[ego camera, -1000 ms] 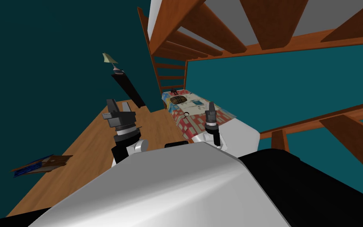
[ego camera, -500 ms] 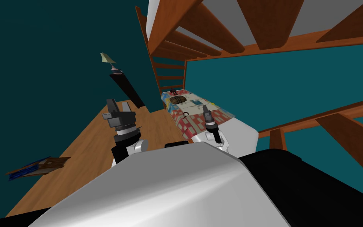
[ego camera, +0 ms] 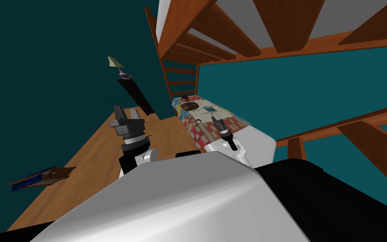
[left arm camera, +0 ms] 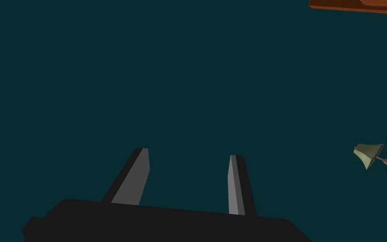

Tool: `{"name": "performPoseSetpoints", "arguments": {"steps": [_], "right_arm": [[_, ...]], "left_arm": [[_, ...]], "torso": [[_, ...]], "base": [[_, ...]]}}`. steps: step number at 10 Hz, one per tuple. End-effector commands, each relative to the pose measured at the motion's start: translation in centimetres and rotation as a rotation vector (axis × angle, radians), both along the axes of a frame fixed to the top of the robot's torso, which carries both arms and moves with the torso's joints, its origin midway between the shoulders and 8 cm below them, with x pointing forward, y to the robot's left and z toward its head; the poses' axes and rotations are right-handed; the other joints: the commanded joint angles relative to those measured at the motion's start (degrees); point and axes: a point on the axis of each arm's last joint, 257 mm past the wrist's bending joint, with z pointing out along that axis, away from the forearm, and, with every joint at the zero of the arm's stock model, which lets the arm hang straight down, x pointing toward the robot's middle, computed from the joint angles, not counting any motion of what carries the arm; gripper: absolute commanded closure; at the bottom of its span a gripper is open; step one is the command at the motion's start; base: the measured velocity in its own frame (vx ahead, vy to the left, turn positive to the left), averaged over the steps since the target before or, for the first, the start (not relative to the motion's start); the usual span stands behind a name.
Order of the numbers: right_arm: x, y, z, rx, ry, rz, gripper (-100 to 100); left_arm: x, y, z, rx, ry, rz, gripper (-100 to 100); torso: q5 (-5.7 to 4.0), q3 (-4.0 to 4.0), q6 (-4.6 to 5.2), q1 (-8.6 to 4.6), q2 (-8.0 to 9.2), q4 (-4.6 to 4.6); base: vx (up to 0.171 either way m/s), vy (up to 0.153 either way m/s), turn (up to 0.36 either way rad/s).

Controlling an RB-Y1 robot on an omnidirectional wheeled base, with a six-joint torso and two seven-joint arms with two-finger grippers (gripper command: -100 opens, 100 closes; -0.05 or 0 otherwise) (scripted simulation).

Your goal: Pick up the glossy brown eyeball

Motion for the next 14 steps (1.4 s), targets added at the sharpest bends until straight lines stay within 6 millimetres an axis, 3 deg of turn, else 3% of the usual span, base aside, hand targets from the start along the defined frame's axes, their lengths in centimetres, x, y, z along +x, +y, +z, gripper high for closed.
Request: {"name": "performPoseSetpoints", "arguments": {"steps": [1, 7, 14], "right_arm": [[0.8, -0.6, -0.9, -0.069, 0.02, -0.014, -100], [3.4, -4.2, -7.4, -0.444, 0.111, -0.087, -100], [4.7, -8.8, -13.1, -0.72, 0.209, -0.141, -100]], "left_arm": [[0.0, 0.0, 0.0, 0.0, 0.0, 0.0, 0], [0.0, 0.0, 0.0, 0.0, 0.0, 0.0, 0], [0.0, 0.0, 0.0, 0.0, 0.0, 0.0, 0]], "torso": [[0.0, 0.0, 0.0, 0.0, 0.0, 0.0], [0.02, 0.0, 0.01, 0.07, -0.01, 0.0], [0.03, -0.01, -0.02, 0.11, -0.02, 0.0]], "base": [[-0.001, 0.012, 0.004], [-0.001, 0.021, 0.041], [0.0, 0.027, 0.061]]}}
